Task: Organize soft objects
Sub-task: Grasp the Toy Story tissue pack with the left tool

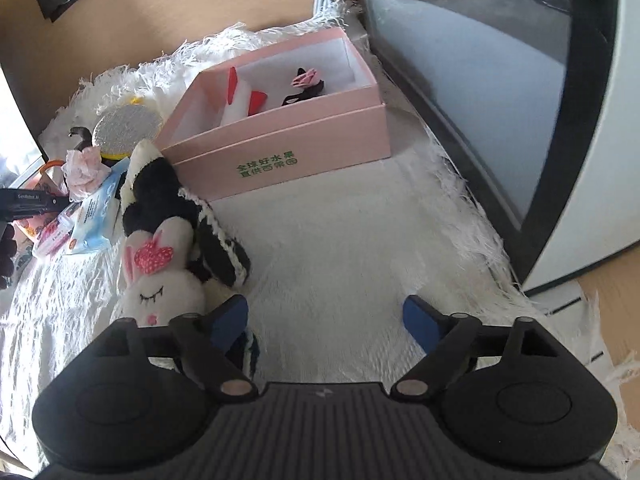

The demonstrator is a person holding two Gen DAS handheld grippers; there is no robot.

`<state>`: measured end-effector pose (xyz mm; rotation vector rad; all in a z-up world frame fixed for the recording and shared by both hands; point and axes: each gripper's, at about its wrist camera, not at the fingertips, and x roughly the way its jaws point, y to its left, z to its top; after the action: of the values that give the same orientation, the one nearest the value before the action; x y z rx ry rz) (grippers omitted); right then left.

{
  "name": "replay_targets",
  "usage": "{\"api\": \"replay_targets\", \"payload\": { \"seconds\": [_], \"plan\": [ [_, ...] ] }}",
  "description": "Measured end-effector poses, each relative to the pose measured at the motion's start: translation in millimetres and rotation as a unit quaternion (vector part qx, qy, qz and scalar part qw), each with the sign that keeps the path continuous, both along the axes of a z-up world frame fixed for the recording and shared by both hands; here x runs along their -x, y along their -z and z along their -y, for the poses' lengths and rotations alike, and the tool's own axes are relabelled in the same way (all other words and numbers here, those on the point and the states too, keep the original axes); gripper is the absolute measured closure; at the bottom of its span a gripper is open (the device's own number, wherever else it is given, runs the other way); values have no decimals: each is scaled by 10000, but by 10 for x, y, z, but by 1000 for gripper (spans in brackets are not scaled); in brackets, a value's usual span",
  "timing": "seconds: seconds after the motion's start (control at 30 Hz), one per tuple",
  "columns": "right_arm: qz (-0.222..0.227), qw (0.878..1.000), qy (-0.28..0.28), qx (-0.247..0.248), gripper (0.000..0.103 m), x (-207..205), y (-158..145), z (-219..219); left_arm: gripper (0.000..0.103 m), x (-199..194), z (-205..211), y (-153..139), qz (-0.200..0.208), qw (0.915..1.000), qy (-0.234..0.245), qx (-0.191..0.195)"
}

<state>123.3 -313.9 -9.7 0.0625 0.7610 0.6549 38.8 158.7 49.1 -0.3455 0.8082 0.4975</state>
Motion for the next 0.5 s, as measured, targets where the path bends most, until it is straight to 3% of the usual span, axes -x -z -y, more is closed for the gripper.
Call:
{"api": "replay_targets", "payload": {
  "seconds": [0.07,0.23,0.43,0.5],
  "plan": [
    [63,10000,-23,32,10,15,3,-37,87,-5,19,-7,-94,10000,27,-16],
    [301,9992,-67,237,9,95,16,-136,86,87,-32,-40,-17,9971,171,739],
    [238,9995,-122,155,2,67,4,-113,87,367,149,-10,78,9931,568,1024],
    [214,9996,-145,149,0,56,4,-129,86,444,252,-8,55,9931,720,922]
  ]
}}
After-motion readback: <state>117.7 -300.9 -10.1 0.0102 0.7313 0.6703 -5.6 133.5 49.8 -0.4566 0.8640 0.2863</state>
